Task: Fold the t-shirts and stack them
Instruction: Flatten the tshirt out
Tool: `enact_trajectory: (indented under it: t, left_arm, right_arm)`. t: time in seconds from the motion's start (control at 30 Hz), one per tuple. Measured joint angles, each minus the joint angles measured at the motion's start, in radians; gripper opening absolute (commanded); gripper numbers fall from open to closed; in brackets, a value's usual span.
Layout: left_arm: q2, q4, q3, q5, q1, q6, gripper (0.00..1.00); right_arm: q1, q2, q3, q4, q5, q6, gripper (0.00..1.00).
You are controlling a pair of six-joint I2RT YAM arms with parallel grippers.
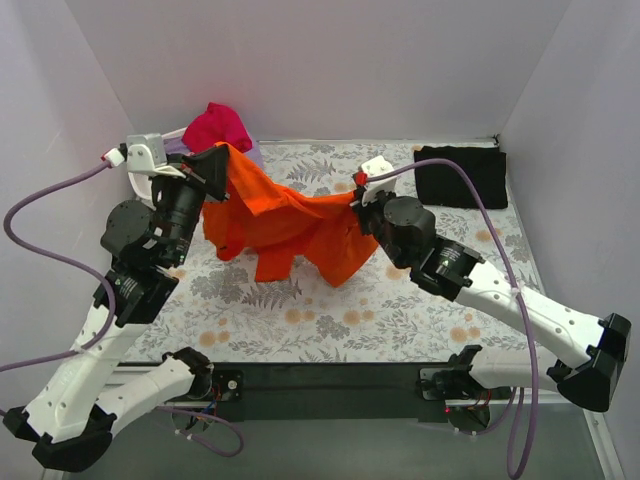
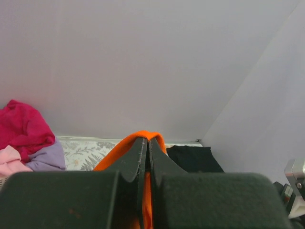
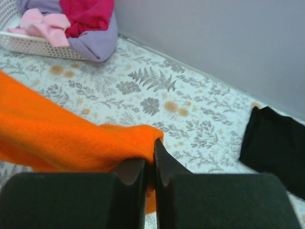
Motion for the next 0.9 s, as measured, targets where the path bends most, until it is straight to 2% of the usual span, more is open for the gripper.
enact_trajectory:
  t: [0.13,0.23,0.27,0.3,0.43,0.67,0.9]
  left_arm:
    - [-0.013,0.004,-0.006,-0.01,0.0,-0.001,0.0]
    - [0.018,0.009,-0.034,-0.048,0.0,-0.004,0.0]
    - [0.037,0.013,-0.049,-0.069,0.001,-0.004,0.0]
    - [0.057,0.016,-0.065,-0.087,0.003,-0.004,0.0]
    - [0.188,0.016,-0.127,-0.115,0.036,-0.019,0.0]
    - [0.402,0.015,-0.274,-0.1,0.061,-0.081,0.0]
    - [0.489,0.053,-0.324,-0.077,0.085,-0.117,0.0]
  right_arm:
    - [-0.057,0.03,0.05,0.001,0.011,-0.046,0.01]
    - [-0.208,0.101,0.067,0.006,-0.052,-0.035,0.31]
    - [-0.262,0.139,0.073,0.007,-0.073,-0.026,0.53]
    - [-0.31,0.182,0.078,0.007,-0.085,-0.014,0.56]
    - [-0.386,0.312,0.073,-0.01,-0.124,0.01,0.62]
    - [-0.305,0.256,-0.136,0.004,-0.282,0.118,0.65]
    - [-0.268,0.315,-0.196,0.041,-0.297,0.147,0.63]
